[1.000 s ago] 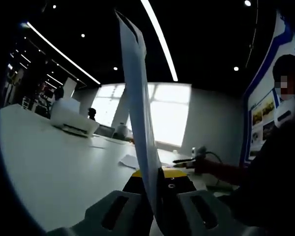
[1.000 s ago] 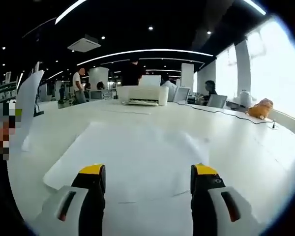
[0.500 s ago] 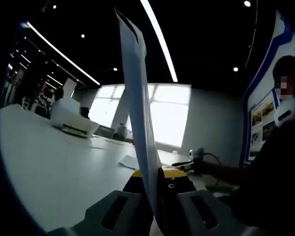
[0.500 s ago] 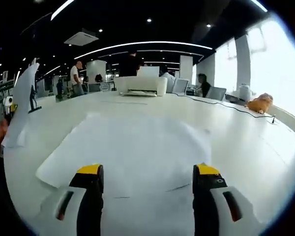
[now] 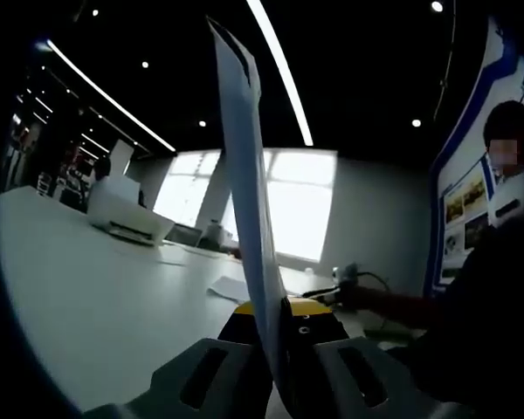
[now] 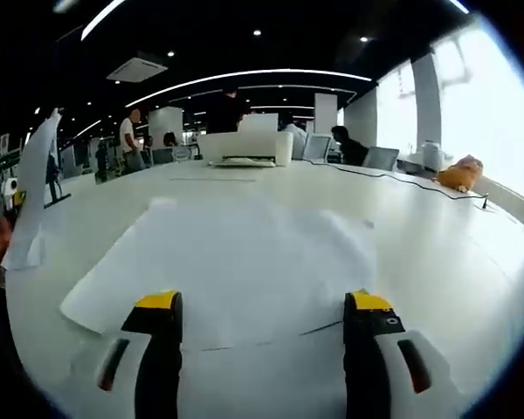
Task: Organize the stack of printing papers by aligning and flattening the scattered papers on the table
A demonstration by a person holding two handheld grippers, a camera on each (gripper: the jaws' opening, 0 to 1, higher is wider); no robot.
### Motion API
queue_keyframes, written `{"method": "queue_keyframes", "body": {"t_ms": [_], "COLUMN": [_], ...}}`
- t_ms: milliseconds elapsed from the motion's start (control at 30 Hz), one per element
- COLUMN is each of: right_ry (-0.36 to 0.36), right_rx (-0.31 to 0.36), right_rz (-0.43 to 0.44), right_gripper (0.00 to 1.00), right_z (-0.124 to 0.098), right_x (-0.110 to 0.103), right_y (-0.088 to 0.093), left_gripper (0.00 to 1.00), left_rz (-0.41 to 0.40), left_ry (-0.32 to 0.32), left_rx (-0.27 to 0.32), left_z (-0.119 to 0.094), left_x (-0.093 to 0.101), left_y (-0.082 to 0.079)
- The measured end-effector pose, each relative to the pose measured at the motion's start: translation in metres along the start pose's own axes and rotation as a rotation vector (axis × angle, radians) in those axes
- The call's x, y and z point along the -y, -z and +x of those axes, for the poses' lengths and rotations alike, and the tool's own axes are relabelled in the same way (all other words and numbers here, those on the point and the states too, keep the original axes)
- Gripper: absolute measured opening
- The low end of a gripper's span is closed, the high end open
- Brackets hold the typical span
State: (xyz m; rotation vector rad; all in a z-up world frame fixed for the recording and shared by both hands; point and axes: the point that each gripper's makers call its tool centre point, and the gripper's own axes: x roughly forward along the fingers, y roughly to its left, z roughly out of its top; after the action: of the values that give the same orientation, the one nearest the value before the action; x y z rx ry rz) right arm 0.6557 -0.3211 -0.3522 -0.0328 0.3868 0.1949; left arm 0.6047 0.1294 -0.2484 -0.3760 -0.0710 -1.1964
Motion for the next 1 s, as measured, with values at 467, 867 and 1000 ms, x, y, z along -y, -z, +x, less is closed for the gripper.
{"method": "queue_keyframes", "body": {"t_ms": [467,867,1000], "right_ry": [0.005,-0.039,-0.057], "right_rx": [0.007,0.019,0.022], "right_rz": [0.005,-0.019,-0.027], "right_gripper": [0.62,0.45,0.36], "right_z": [0.002,0.003,0.002], "right_x": [0.001,-0.009,-0.013], "right_y": [-0.001,-0.004,-0.004], "left_gripper": [0.06,0.06,0.06], "left_rz": [0.003,0.002,0.003], "left_ry": [-0.002,-0.001,-0.001], "left_rx": [0.001,0.004,0.004], "left_z": [0.000,-0.001,-0.001], "left_x": [0.000,-0.001,-0.001], "left_y": [0.000,0.000,-0.001]}}
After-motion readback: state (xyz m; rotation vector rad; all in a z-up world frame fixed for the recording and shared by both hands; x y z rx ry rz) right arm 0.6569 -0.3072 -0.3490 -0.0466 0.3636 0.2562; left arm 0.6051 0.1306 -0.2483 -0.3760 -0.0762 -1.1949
